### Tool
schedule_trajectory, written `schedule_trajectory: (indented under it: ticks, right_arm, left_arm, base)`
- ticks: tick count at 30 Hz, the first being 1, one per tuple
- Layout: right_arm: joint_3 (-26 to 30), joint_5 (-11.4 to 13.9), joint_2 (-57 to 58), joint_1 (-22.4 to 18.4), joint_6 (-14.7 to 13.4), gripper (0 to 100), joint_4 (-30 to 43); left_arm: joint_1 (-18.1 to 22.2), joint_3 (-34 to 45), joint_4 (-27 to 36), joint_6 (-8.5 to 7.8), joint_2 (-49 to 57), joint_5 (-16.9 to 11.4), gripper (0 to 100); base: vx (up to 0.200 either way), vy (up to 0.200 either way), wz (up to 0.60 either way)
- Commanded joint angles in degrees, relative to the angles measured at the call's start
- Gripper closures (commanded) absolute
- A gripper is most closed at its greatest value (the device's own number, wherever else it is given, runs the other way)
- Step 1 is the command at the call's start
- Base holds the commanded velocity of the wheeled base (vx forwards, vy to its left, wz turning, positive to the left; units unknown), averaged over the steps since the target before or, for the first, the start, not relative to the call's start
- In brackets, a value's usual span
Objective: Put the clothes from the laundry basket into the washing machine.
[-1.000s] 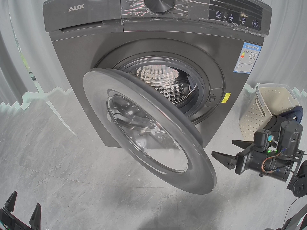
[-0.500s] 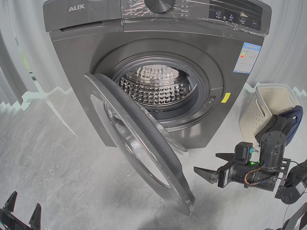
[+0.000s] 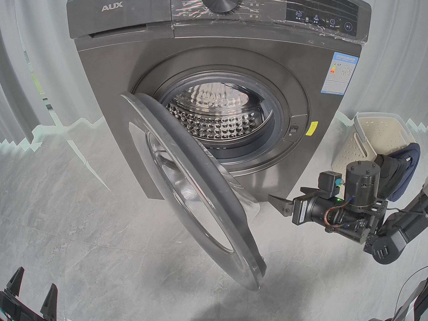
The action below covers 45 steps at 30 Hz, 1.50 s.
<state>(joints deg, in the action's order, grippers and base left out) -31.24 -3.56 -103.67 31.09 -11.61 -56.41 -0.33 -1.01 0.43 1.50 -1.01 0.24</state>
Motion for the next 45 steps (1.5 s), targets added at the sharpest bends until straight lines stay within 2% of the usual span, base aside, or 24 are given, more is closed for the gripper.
schedule_trajectory:
  ticks: [1,6,12,21,26,29,36,45]
  right_arm:
    - [-5.05,-1.27,-7.78,-0.59,-0.61,0,-1.69]
    - [-6.2,-1.1,-9.18,0.29,-0.52,0,-1.69]
    - [-4.0,-0.75,-8.13,4.86,-0.7,0,-1.78]
    - [-6.11,-1.1,-8.13,4.51,-0.88,0,-1.78]
    - [-9.36,-0.48,-10.33,5.21,-0.79,0,-1.69]
    - [-12.44,-0.31,-12.52,6.88,-0.79,0,-1.25]
    - [-15.78,-0.31,-18.24,11.37,-0.79,0,-1.69]
    - [-21.75,-0.4,-24.21,14.79,-0.96,0,-3.97]
  left_arm:
    - [-0.02,0.75,0.01,-0.01,0.92,0.02,0]
    - [-0.02,0.75,0.01,0.08,0.92,0.02,0]
    - [-0.02,0.75,0.01,0.08,0.92,0.02,0]
    - [-0.02,0.75,0.01,-0.01,0.92,0.02,0]
    - [-0.02,0.75,0.01,-0.01,0.92,0.02,0]
    - [-0.02,0.75,0.01,-0.01,0.92,0.02,0]
    - [-0.02,0.75,0.01,-0.01,0.92,0.02,0]
    - [-0.02,0.75,0.01,-0.01,0.92,0.02,0]
  base:
    - [0.0,0.0,0.0]
    - [0.0,0.0,0.0]
    - [0.0,0.0,0.0]
    - [-0.022,0.0,0.0]
    - [-0.2,0.0,0.0]
    - [0.0,0.0,0.0]
    - [0.0,0.0,0.0]
    - [0.0,0.0,0.0]
